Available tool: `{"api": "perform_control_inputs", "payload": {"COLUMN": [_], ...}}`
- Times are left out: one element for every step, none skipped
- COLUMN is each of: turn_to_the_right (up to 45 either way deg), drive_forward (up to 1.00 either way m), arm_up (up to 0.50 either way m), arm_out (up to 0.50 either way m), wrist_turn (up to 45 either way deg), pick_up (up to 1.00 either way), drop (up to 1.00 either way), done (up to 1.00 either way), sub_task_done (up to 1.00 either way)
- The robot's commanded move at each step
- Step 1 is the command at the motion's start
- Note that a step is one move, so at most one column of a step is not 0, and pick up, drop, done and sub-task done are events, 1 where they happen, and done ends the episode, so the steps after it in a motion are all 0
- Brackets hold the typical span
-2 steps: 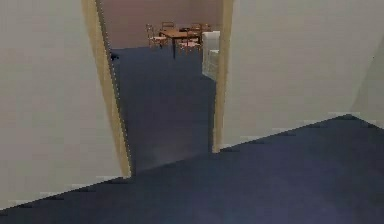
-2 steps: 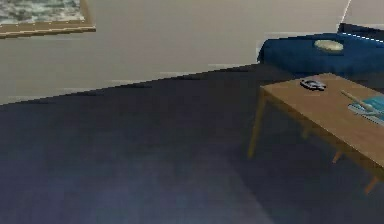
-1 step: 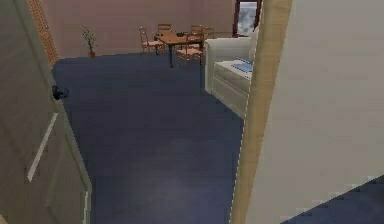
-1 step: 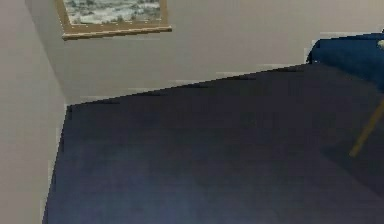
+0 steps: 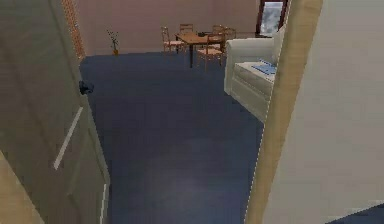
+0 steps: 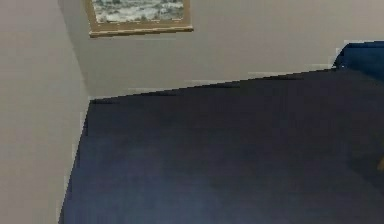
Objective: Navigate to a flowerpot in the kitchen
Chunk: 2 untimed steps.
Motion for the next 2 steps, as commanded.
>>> {"api": "perform_control_inputs", "payload": {"turn_to_the_right": [0.0, -18.0], "drive_forward": [0.45, 0.0], "arm_up": [0.0, 0.0], "arm_out": [0.0, 0.0], "wrist_turn": [0.0, 0.0], "pick_up": [0.0, 0.0], "drop": [0.0, 0.0], "done": [0.0, 0.0], "sub_task_done": [0.0, 0.0]}}
